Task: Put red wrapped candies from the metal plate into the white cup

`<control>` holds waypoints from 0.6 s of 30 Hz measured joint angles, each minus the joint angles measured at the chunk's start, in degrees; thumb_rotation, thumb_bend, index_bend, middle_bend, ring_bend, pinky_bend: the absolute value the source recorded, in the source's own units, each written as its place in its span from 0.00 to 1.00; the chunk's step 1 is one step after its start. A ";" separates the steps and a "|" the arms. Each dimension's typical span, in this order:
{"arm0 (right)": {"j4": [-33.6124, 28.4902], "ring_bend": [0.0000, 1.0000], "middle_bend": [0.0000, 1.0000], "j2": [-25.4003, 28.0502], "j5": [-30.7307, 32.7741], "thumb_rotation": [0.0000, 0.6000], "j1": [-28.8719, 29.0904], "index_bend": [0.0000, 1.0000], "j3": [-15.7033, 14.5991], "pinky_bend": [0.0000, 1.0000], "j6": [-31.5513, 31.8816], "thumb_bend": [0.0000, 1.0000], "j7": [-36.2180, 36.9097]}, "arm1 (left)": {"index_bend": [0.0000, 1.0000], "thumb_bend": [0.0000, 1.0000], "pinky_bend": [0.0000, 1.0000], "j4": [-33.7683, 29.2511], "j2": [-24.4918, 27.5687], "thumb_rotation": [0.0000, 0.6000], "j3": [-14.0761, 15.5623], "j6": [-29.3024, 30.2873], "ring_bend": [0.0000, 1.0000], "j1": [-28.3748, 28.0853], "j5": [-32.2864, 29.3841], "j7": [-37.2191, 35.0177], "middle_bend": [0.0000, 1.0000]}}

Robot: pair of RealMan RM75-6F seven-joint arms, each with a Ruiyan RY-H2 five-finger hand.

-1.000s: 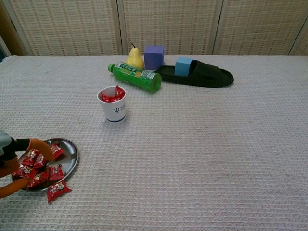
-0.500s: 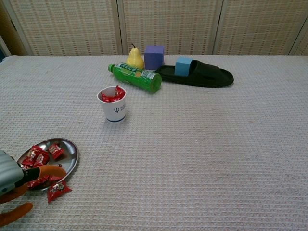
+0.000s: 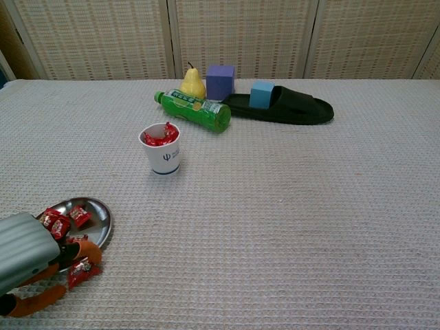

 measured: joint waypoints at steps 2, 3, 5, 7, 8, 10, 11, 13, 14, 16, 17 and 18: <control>-0.02 0.00 0.00 -0.01 0.01 1.00 0.07 0.00 -0.01 0.01 -0.17 0.01 -0.08 | 0.34 0.40 1.00 -0.01 -0.14 1.00 0.02 0.06 0.91 -0.02 0.37 -0.02 0.96; -0.05 0.00 0.00 0.00 0.02 1.00 0.10 0.00 -0.03 0.01 -0.22 0.01 -0.09 | 0.35 0.40 1.00 0.05 -0.21 1.00 -0.07 0.04 0.91 -0.05 0.40 -0.03 0.96; -0.05 0.00 0.00 0.02 0.01 1.00 0.07 0.00 -0.03 0.01 -0.12 0.01 -0.05 | 0.36 0.40 1.00 0.37 -0.46 1.00 -0.39 0.10 0.91 -0.06 0.37 -0.08 0.96; -0.04 0.00 0.00 0.11 -0.03 1.00 -0.07 0.00 -0.01 0.01 0.25 0.01 0.12 | 0.39 0.40 1.00 0.73 -0.62 1.00 -0.55 0.03 0.91 -0.02 0.17 -0.50 0.96; -0.04 0.00 0.00 0.14 -0.03 1.00 -0.15 0.00 0.01 0.01 0.44 0.01 0.21 | 0.39 0.40 1.00 0.89 -0.66 1.00 -0.58 -0.06 0.91 0.02 0.07 -0.70 0.96; 0.02 0.00 0.00 0.20 -0.04 1.00 -0.30 0.00 0.04 0.01 0.73 0.01 0.44 | 0.41 0.39 1.00 1.19 -0.69 1.00 -0.58 -0.11 0.91 0.15 0.01 -0.88 0.96; 0.05 0.00 0.00 0.20 -0.09 1.00 -0.32 0.00 0.03 0.01 0.75 0.01 0.46 | 0.42 0.39 1.00 1.23 -0.70 1.00 -0.57 -0.02 0.91 0.21 0.05 -0.93 0.96; 0.07 0.00 0.00 0.18 -0.19 1.00 -0.31 0.00 -0.01 0.01 0.72 0.01 0.40 | 0.44 0.39 1.00 1.22 -0.68 1.00 -0.52 0.31 0.90 0.35 0.25 -1.15 0.96; 0.08 0.00 0.00 0.17 -0.22 1.00 -0.29 0.00 -0.02 0.01 0.68 0.01 0.37 | 0.45 0.39 1.00 1.19 -0.65 1.00 -0.51 0.48 0.91 0.40 0.36 -1.26 0.96; 0.07 0.00 0.00 0.14 -0.24 1.00 -0.25 0.00 -0.03 0.01 0.62 0.01 0.32 | 0.46 0.39 1.00 1.01 -0.51 1.00 -0.49 0.86 0.91 0.50 0.58 -1.61 0.96; 0.05 0.00 0.00 0.14 -0.22 1.00 -0.26 0.00 -0.03 0.01 0.62 0.01 0.31 | 0.47 0.39 1.00 0.85 -0.39 1.00 -0.48 1.04 0.91 0.54 0.68 -1.72 0.96; 0.03 0.00 0.00 0.15 -0.22 1.00 -0.27 0.00 -0.03 0.01 0.63 0.01 0.29 | 0.47 0.39 1.00 0.66 -0.25 1.00 -0.47 1.24 0.91 0.58 0.80 -1.84 0.96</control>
